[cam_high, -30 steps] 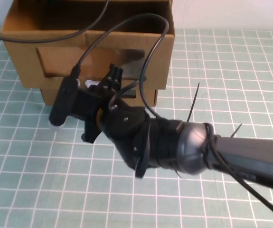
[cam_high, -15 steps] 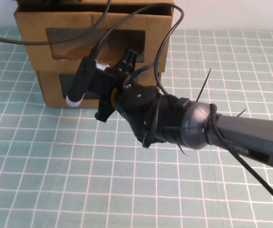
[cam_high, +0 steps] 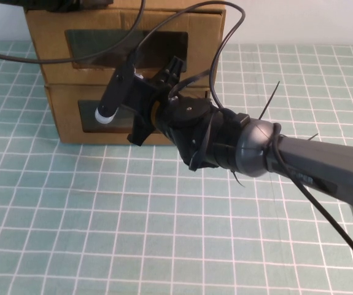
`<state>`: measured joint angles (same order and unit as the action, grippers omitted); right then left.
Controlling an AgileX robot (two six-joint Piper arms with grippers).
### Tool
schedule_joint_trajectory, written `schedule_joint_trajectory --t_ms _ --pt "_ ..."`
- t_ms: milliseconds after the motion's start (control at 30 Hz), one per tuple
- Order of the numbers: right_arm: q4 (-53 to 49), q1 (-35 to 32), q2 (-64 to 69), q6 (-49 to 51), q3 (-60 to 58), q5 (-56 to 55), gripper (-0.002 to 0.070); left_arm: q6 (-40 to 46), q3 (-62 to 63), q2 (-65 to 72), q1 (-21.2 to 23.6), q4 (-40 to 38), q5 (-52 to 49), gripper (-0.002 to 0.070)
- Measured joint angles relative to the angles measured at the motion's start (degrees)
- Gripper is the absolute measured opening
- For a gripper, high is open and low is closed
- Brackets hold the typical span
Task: Close the shoe box
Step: Close the shoe box with your right arm
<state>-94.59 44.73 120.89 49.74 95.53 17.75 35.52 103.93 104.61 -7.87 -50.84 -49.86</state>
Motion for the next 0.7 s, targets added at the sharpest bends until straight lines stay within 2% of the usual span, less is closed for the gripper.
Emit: schedule_joint_trajectory --t_ms 400,700 --pt "2.9 -0.3 -0.1 0.0 0.1 -0.6 -0.0015 0.3 0.0 0.0 0.0 -0.1 -1.0 -0.0005" --pt "21.2 -0.5 -5.9 0.0 0.1 -4.3 -0.0015 0.3 -0.1 -2.4 0.0 1.5 -1.8 -0.0005"
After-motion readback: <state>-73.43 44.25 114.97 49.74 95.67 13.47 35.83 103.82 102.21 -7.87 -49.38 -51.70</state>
